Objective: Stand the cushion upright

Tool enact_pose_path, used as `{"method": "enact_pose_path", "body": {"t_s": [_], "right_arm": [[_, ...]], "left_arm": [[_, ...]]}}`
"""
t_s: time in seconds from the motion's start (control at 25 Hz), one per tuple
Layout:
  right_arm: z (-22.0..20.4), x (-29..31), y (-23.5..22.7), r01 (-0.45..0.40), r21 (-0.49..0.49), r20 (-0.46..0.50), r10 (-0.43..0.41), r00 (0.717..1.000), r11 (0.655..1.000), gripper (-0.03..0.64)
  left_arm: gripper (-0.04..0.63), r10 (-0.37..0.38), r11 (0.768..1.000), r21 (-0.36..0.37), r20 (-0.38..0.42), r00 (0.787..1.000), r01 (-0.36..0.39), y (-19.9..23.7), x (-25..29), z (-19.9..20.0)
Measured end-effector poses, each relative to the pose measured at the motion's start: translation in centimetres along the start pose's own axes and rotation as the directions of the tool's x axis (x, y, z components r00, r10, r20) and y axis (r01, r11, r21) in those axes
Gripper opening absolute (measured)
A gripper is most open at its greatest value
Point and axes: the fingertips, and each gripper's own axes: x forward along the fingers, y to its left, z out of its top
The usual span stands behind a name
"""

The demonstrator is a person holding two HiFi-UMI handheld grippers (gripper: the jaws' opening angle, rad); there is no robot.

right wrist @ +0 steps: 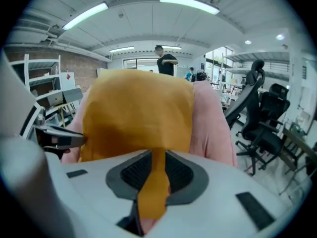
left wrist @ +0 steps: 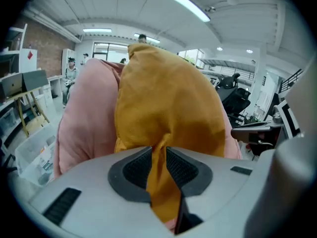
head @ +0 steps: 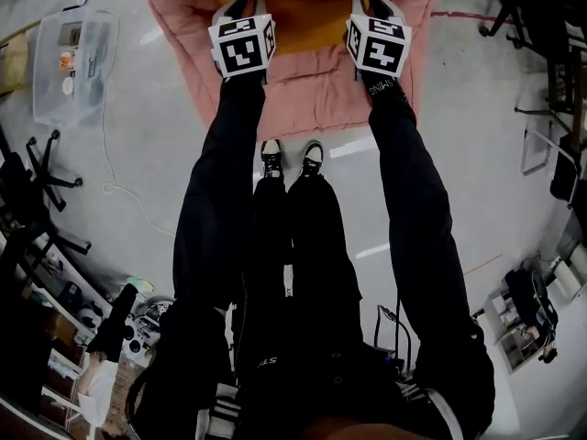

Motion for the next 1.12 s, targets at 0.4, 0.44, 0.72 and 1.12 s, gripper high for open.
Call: {"method": "enact_pose_path", "body": {"t_s": [0.4,0.44,0.72,1.12], "right_arm": [[4.6,-18.0,5.3,-0.098,0.108,0.153,0.081,0.985,0.989,0.014],[5.3,-20.1,6.0,-0.105,0.110,0.171,0.085,0.982,0.988,0.014],[9.6,-32.0,10.4,-0.140,0.049,0.272,0.122,0.954,0.989,0.014],[13.7,-43.8,12.0,-0.171,0.025,0.400,0.147,0.904,0.985,0.014]], "left_arm": [[0.066,0.017,0.996,-0.087,0.088,0.996,-0.009,-3.4,-17.3,2.4],[0.053,0.012,0.996,-0.093,0.106,0.994,-0.002,-4.0,-19.2,2.8],[0.003,-0.036,0.998,-0.038,0.233,0.972,0.046,-9.0,-30.5,6.9],[0.000,-0.116,0.993,0.007,0.357,0.927,0.122,-13.2,-42.3,11.5]]}}
